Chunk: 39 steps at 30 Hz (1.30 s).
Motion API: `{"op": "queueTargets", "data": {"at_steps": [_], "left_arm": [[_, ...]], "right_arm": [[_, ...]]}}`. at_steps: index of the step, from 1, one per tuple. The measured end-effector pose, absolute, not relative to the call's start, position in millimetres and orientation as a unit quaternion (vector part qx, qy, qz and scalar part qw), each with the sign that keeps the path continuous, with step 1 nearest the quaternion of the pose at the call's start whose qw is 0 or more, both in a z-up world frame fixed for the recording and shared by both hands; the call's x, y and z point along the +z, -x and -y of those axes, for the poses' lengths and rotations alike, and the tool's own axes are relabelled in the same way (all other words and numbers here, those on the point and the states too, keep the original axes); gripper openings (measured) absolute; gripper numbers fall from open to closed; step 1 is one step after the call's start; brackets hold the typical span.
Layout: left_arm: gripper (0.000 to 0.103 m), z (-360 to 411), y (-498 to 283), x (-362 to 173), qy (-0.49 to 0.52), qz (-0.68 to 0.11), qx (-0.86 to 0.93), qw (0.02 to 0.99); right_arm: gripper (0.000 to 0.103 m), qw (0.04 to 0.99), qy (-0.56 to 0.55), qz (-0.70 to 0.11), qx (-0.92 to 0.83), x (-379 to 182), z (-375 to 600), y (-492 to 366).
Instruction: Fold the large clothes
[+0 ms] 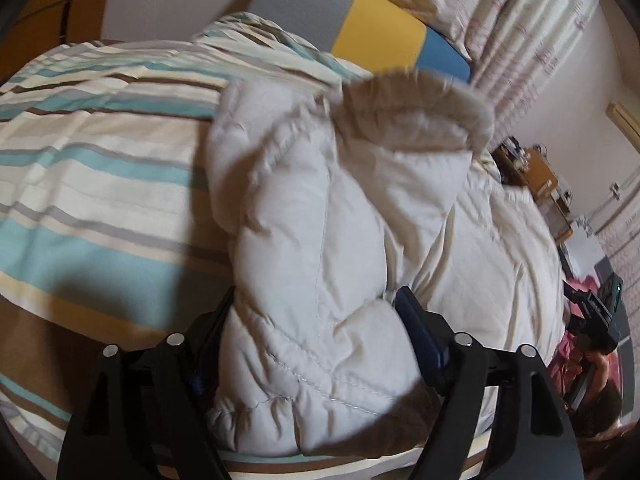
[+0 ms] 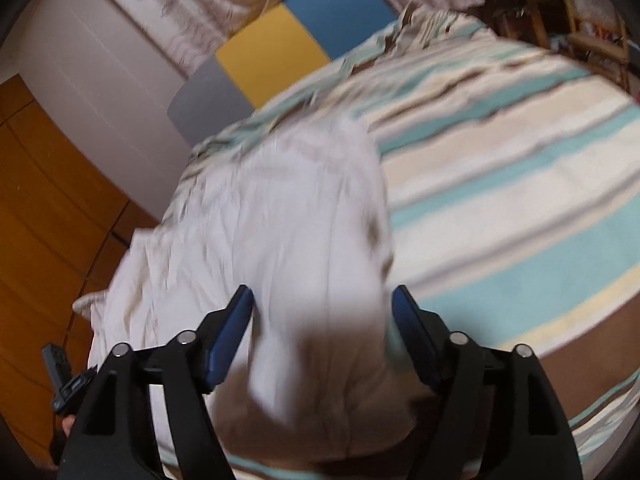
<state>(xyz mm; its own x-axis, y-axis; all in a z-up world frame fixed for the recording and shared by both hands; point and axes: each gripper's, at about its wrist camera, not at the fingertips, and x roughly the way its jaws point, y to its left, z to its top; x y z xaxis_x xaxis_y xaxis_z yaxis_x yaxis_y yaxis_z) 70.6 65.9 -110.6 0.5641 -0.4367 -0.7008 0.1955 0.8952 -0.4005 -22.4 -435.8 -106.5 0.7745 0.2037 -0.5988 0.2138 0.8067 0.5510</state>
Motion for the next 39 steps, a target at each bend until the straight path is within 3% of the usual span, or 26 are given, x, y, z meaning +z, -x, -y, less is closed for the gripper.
{"op": "queueTargets", "data": {"at_steps": [8, 9, 10, 11, 13, 14, 16, 27, 33, 39], "left_arm": [[0.082, -48.4, -88.4, -88.0, 0.096, -0.398, -0.194, 0.892], [0.082, -45.6, -92.7, -89.0, 0.091, -0.399, -0.195, 0.892], [0.075, -43.8, -98.2, -90.3, 0.095, -0.404, -0.198, 0.888], [0.057, -41.9, -101.7, -90.0, 0.099, -0.405, -0.202, 0.886], [0.036, -39.6, -102.2, -85.9, 0.09, -0.405, -0.203, 0.887], [0.027, -38.2, -99.4, -80.3, 0.081, -0.4, -0.207, 0.889], [0.023, -39.5, -94.9, -67.6, 0.074, -0.382, -0.206, 0.898], [0.019, -46.5, -108.0, 6.8, 0.089, -0.22, -0.144, 0.961], [0.019, -28.2, -170.1, -13.9, 0.099, -0.239, -0.072, 0.963], [0.02, 0.4, -211.8, -50.2, 0.035, -0.26, -0.008, 0.965]], "right_arm": [[0.078, 0.896, -0.273, -0.35, 0.028, -88.9, 429.4, -51.0], [0.072, 0.896, -0.267, -0.354, 0.029, -89.7, 425.1, -60.2], [0.055, 0.897, -0.257, -0.358, 0.028, -90.0, 421.8, -64.8], [0.047, 0.9, -0.239, -0.364, 0.026, -89.5, 416.4, -69.1], [0.026, 0.906, -0.212, -0.365, 0.042, -87.1, 404.3, -73.7], [0.023, 0.911, -0.194, -0.361, 0.049, -82.3, 399.0, -71.7], [0.018, 0.919, -0.169, -0.352, 0.052, -72.4, 394.8, -62.6], [0.016, 0.965, -0.137, -0.223, -0.013, -0.4, 405.4, -60.4], [0.016, 0.951, -0.184, -0.237, -0.069, -36.7, 425.6, -116.4], [0.017, 0.941, -0.158, -0.276, -0.114, -81.3, 426.4, -156.0]]}}
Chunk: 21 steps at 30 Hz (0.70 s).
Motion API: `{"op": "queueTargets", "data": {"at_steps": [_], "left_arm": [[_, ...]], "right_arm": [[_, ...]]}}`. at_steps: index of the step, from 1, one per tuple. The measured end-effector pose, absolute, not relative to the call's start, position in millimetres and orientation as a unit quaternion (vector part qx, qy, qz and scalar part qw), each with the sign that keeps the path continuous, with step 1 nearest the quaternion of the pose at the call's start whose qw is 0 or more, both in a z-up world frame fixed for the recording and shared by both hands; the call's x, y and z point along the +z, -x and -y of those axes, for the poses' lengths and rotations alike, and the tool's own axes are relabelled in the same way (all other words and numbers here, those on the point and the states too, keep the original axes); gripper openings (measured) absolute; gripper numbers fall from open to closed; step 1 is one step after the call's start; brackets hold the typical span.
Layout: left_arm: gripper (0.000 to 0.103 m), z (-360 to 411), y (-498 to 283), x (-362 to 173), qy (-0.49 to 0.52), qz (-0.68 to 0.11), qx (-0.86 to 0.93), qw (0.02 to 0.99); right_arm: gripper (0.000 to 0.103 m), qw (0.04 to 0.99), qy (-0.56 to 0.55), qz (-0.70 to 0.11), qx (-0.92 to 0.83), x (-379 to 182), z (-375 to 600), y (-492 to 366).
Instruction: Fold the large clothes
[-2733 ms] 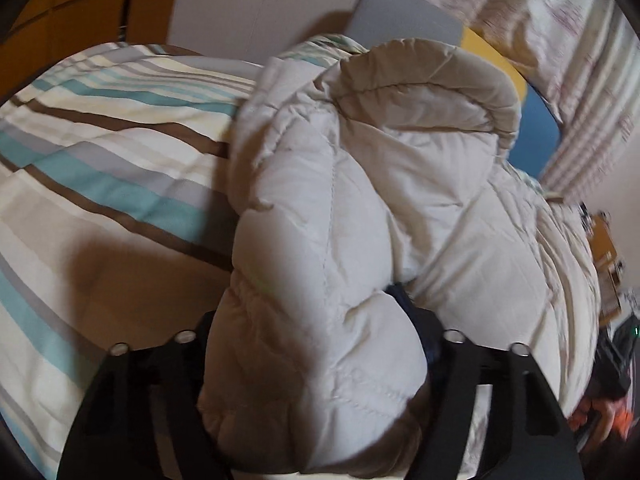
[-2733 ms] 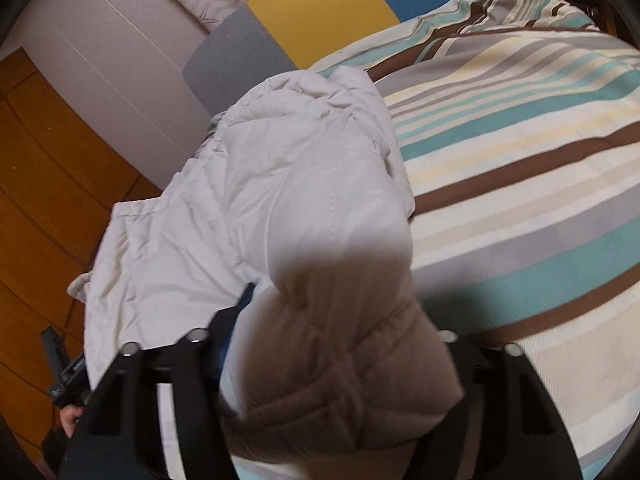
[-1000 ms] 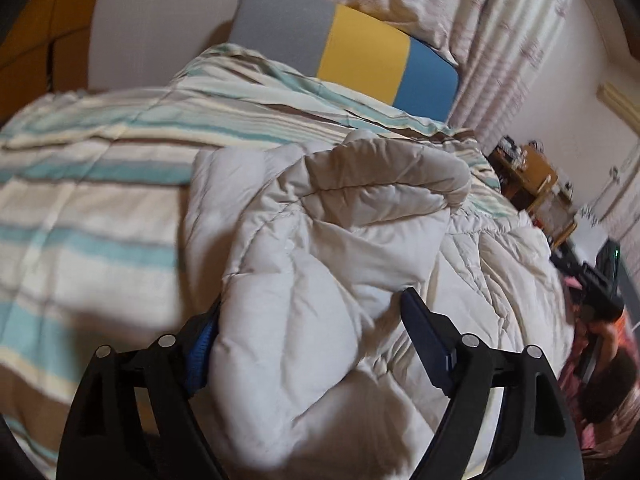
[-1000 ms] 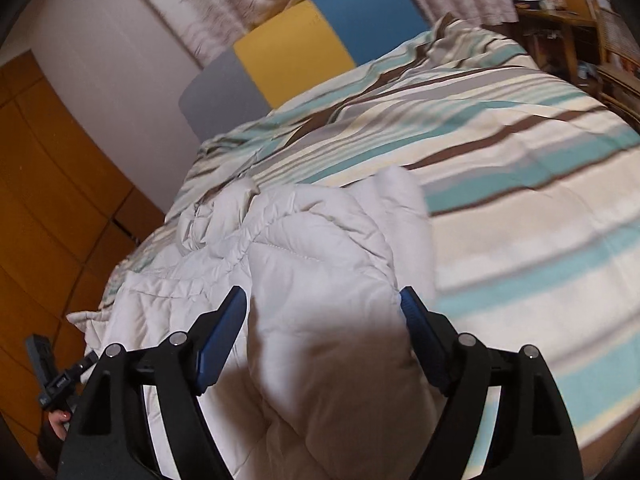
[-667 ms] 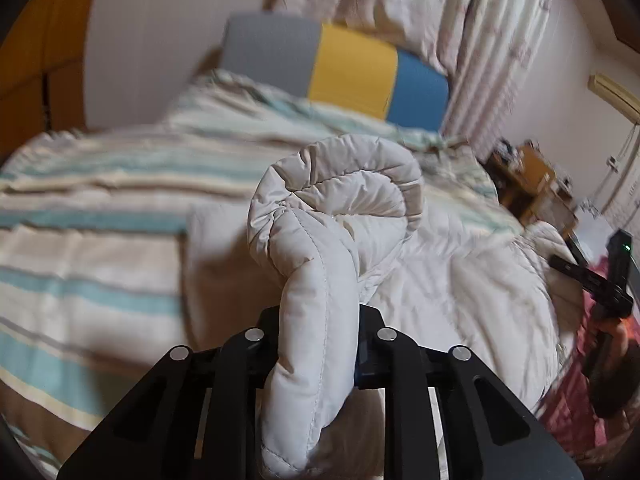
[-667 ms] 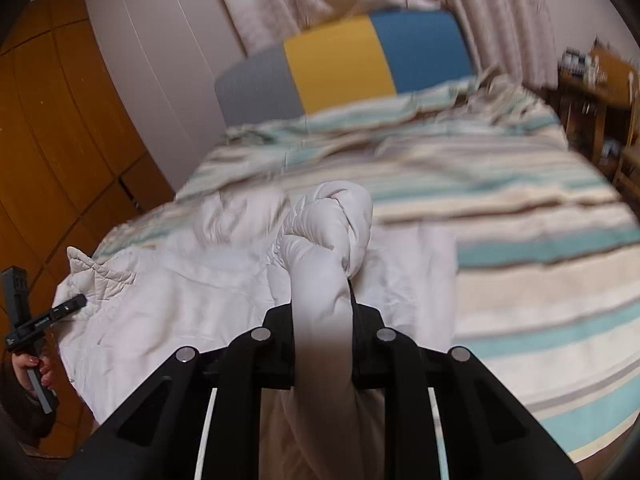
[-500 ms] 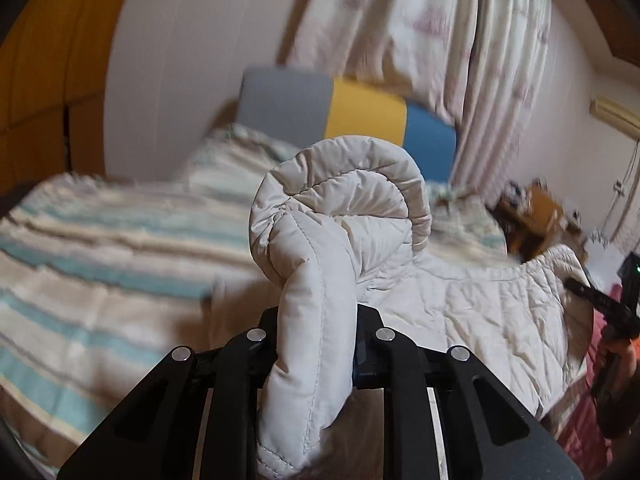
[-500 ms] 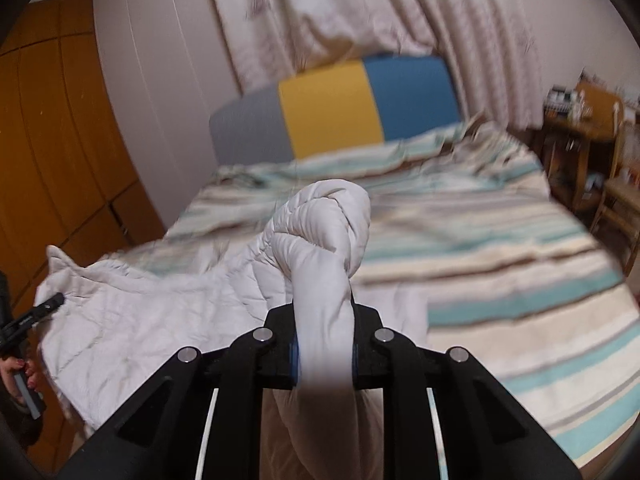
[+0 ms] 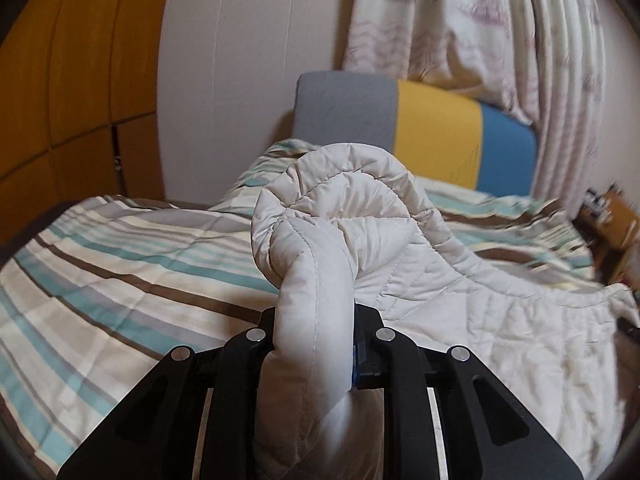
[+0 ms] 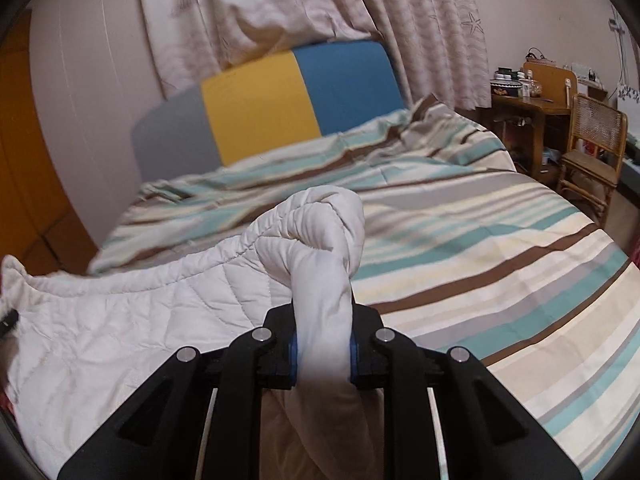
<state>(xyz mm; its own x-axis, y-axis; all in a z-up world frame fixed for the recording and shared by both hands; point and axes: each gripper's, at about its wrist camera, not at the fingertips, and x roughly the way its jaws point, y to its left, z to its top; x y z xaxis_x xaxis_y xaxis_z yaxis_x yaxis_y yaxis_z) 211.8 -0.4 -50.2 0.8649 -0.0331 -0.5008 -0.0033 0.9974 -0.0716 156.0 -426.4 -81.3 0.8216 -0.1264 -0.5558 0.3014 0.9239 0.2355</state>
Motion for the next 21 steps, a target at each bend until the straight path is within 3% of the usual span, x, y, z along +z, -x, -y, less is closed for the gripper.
{"op": "queueTargets", "data": {"at_steps": [6, 10, 13, 21], "left_arm": [[0.022, 1.4, -236.3, -92.5, 0.015, -0.295, 0.023, 0.955], [0.031, -5.7, -247.3, -115.5, 0.027, -0.327, 0.035, 0.944], [0.033, -8.4, -250.6, -125.0, 0.033, -0.335, 0.033, 0.941], [0.04, -6.0, -259.1, -133.0, 0.025, -0.359, 0.037, 0.932]], "right_arm": [[0.022, 0.935, -0.15, -0.292, -0.132, -109.6, 430.9, -171.0], [0.033, 0.925, -0.139, -0.323, -0.142, -127.9, 428.6, -185.2], [0.041, 0.915, -0.135, -0.352, -0.143, -139.2, 429.2, -196.2], [0.048, 0.9, -0.118, -0.392, -0.148, -154.7, 426.2, -211.7]]}}
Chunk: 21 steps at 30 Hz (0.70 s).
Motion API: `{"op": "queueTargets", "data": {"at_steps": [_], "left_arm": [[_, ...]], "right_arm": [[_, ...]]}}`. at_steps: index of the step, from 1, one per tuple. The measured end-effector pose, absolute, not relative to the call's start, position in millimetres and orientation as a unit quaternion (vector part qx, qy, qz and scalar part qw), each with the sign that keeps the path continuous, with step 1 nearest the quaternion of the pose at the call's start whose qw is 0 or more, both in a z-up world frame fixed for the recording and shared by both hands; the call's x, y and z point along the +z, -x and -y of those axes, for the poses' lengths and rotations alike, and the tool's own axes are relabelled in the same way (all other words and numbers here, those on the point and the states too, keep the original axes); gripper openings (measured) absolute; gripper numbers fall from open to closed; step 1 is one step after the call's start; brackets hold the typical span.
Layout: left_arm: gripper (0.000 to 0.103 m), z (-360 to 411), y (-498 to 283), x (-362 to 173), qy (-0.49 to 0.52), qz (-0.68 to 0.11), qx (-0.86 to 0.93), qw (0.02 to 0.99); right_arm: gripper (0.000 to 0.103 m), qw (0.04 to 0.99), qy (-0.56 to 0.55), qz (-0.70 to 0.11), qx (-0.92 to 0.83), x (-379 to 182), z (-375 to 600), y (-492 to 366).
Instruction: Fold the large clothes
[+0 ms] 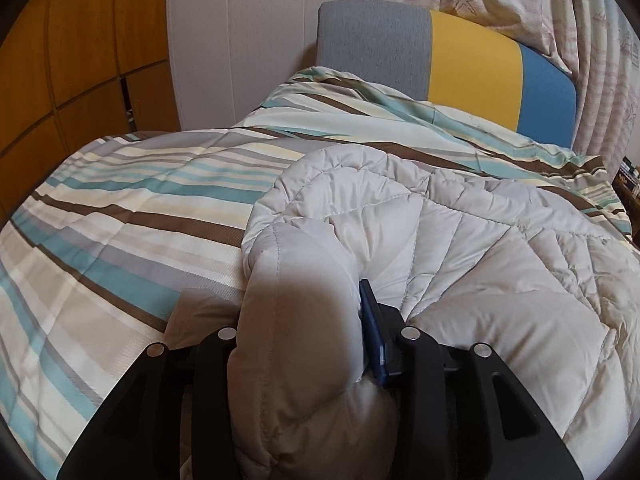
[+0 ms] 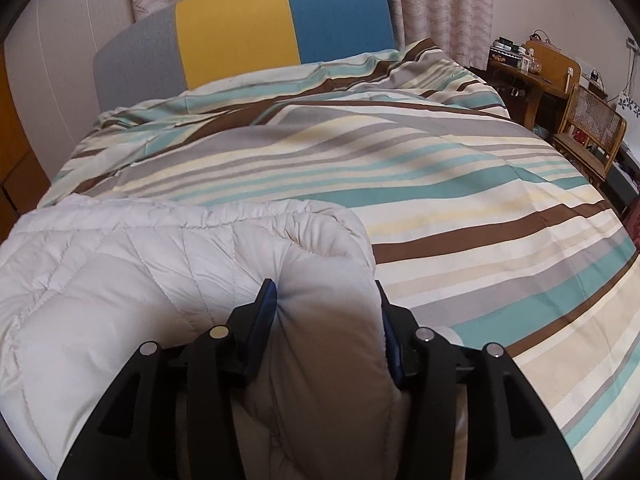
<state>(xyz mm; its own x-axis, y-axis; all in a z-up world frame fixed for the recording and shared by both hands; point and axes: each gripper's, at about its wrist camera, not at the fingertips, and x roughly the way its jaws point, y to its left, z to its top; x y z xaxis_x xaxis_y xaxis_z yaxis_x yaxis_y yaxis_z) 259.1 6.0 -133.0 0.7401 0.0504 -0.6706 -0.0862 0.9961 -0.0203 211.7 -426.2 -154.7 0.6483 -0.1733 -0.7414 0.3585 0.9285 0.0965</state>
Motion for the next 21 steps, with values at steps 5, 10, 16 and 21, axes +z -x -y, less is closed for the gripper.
{"op": "queueTargets", "data": {"at_steps": [5, 10, 16, 21], "left_arm": [[0.066, 1.3, -254.1, -126.3, 0.004, -0.36, 0.055, 0.932], [0.071, 3.8, -207.8, -85.2, 0.023, -0.313, 0.087, 0.945], [0.071, 54.5, -156.5, -37.4, 0.041, -0.216, 0.021, 0.975], [0.071, 115.1, -196.6, -56.6, -0.014, -0.28, -0.033, 0.959]], "right_arm": [[0.05, 0.898, -0.117, -0.398, -0.149, -155.7, 427.1, -212.7], [0.053, 0.897, -0.122, -0.397, -0.149, -155.5, 428.1, -211.8], [0.054, 0.898, -0.126, -0.394, -0.148, -155.2, 429.5, -210.0], [0.056, 0.899, -0.132, -0.393, -0.145, -154.1, 430.3, -208.1]]}}
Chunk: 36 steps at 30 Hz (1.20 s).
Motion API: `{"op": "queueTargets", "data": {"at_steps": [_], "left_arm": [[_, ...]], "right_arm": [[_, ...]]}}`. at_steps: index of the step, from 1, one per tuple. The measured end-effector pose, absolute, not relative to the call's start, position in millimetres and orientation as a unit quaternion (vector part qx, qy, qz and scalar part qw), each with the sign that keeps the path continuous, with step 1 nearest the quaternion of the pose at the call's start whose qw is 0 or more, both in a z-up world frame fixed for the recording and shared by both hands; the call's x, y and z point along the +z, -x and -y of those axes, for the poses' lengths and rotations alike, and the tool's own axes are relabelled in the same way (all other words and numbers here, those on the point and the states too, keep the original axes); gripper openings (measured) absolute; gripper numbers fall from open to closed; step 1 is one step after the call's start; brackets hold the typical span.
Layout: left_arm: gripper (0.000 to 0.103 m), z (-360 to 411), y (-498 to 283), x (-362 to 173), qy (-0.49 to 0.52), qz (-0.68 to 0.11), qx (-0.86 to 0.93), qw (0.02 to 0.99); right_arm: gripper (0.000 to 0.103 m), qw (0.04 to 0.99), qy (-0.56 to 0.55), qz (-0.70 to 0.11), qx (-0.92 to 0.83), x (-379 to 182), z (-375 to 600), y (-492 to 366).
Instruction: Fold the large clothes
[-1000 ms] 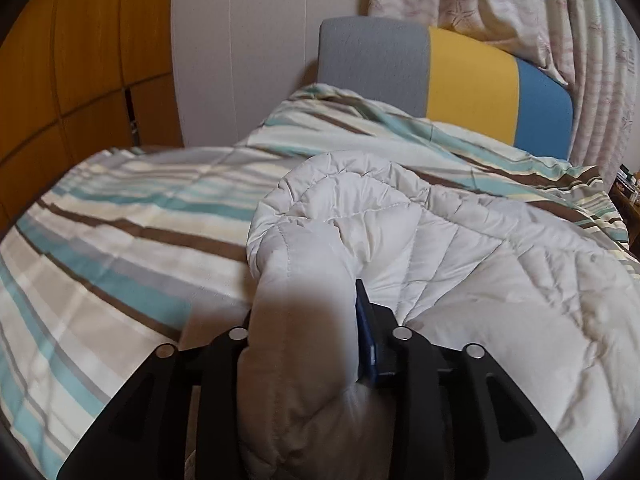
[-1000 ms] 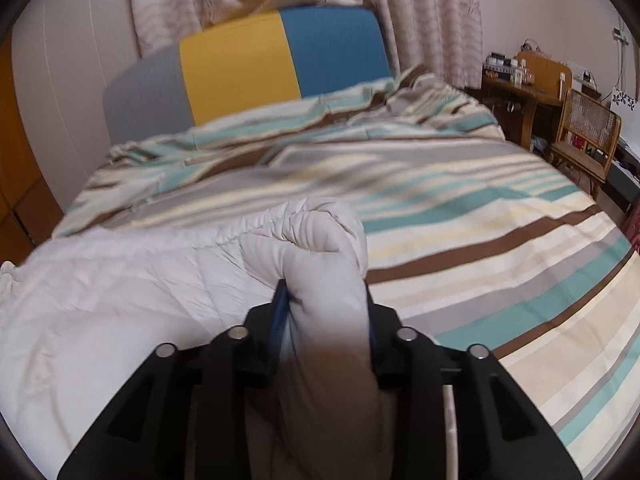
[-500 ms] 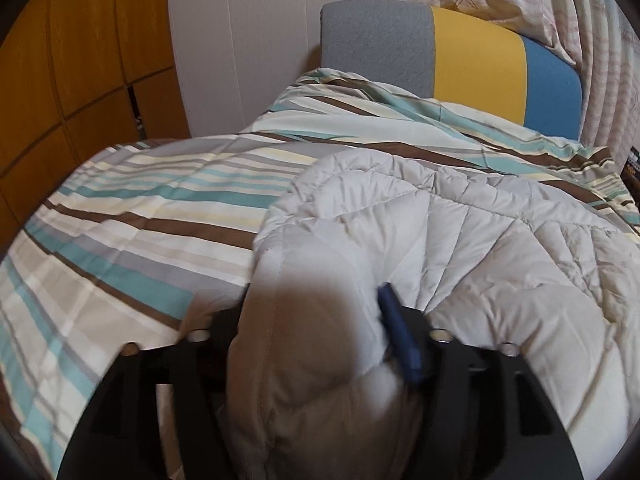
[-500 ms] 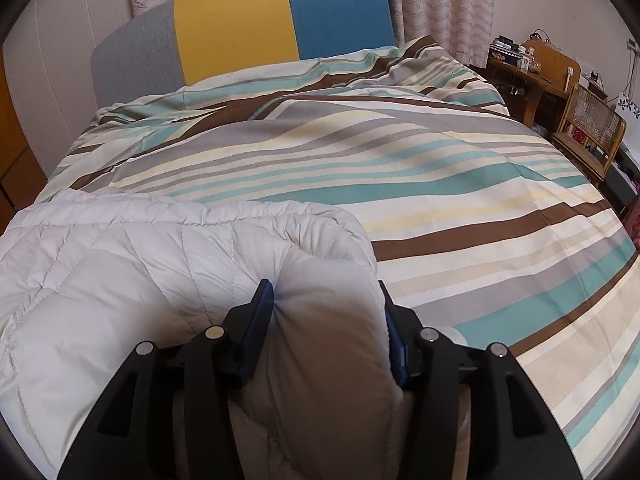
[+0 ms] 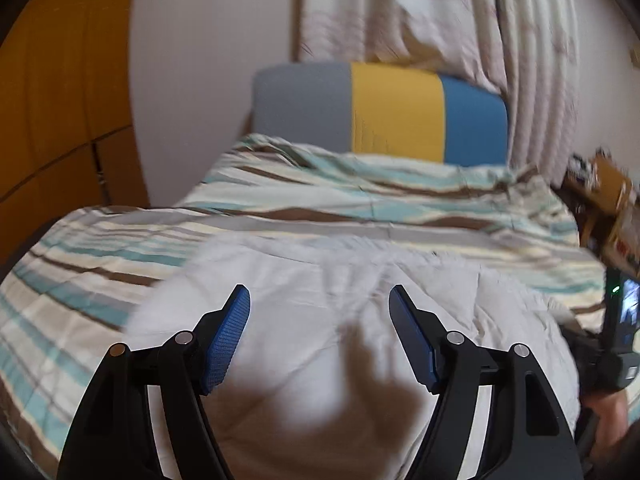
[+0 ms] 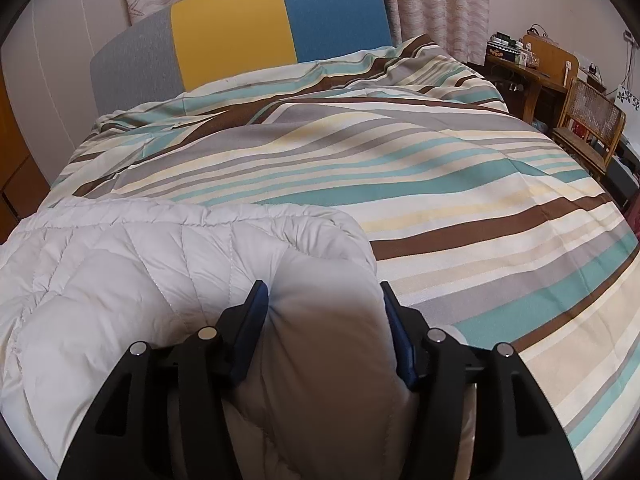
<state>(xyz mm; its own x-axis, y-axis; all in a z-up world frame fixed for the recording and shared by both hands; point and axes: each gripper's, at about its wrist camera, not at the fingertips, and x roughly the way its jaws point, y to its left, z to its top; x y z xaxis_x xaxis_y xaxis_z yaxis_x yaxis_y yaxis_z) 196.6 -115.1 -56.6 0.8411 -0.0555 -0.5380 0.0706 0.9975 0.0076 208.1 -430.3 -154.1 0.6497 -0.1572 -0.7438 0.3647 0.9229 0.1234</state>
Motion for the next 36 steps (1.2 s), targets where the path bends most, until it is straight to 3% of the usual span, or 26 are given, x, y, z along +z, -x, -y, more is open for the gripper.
{"op": "queueTargets", "data": {"at_steps": [6, 13, 17, 22, 30, 36], "left_arm": [[0.071, 151.1, -263.0, -99.6, -0.085, -0.346, -0.011, 0.934], [0.079, 140.6, -272.4, -139.4, -0.051, -0.359, -0.043, 0.931], [0.081, 135.4, -277.3, -145.6, -0.034, -0.369, -0.055, 0.927], [0.081, 134.1, -276.4, -146.3, -0.028, -0.367, -0.059, 0.928], [0.081, 133.7, -276.5, -146.1, -0.025, -0.367, -0.061, 0.928], [0.081, 131.9, -276.8, -145.0, -0.021, -0.368, -0.064, 0.927]], "right_arm": [[0.057, 0.898, -0.136, -0.393, -0.145, -154.1, 430.5, -207.8], [0.058, 0.898, -0.14, -0.391, -0.144, -153.9, 430.8, -207.1], [0.06, 0.9, -0.145, -0.386, -0.141, -152.0, 431.2, -205.0], [0.073, 0.931, -0.164, -0.299, -0.127, -128.0, 429.9, -171.9], [0.072, 0.955, -0.103, -0.274, -0.055, -73.1, 369.7, -160.2], [0.067, 0.945, -0.034, -0.324, 0.019, -83.5, 315.0, -200.3]]}}
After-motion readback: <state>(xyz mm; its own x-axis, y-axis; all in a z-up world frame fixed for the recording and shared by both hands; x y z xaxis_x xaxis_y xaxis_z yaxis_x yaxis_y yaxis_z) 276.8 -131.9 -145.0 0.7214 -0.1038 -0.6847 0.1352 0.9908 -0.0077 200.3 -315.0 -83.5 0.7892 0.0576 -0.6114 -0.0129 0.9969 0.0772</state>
